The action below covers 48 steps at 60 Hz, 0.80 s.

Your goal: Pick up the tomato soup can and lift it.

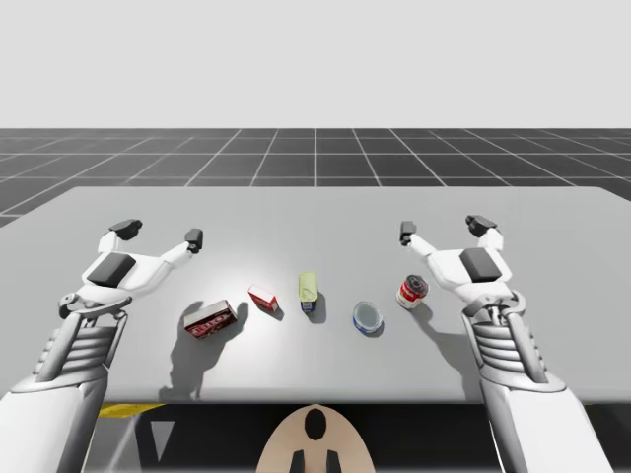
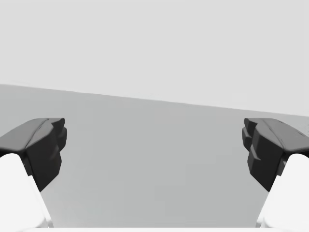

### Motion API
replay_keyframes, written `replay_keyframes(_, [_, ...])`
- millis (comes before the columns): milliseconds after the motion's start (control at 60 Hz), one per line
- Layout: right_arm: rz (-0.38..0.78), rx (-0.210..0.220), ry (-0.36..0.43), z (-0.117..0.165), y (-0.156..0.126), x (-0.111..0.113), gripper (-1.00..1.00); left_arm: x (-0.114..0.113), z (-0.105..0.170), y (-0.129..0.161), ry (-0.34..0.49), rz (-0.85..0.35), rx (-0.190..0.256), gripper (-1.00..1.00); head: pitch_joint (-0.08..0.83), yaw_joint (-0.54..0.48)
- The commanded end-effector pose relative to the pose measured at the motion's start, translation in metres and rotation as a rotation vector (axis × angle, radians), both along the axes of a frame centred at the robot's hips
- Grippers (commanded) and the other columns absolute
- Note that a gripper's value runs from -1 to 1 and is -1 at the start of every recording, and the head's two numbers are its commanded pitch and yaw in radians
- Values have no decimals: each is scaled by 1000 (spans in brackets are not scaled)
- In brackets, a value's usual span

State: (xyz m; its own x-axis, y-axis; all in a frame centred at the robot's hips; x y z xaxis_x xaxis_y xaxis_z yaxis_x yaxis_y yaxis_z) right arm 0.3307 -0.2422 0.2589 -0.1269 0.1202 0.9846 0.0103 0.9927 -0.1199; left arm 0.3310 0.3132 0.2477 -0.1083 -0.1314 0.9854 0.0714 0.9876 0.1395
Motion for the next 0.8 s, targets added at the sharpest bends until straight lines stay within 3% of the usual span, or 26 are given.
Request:
replay_keyframes(17, [-51,32,-33,0,0,-1,-1000,0,0,1,1,2,0,-1000,4,2])
replay_keyframes(50, [-40,14,-29,1,-1,-2,-1000,0,0,1,1,2,0,-1000,5,1])
replay_keyframes(233, [-43,21,-33,6,-2,-2,-1000,0,1,1,-1,3,-4,-1000,57,-1])
replay_keyframes(383, [-51,18,-40,5,-1,-1,-1000,0,1,2,-3,4,-7,-1000,208,-3])
replay_keyframes(650, [-52,0,-64,5,0,-1,-1000,1,2,4,-8,8,-8,-1000,395,3])
replay_keyframes(800, [-44,-4,-63,5,1,-1,-1000,0,5,6,-17,7,-13,-1000,487,-55])
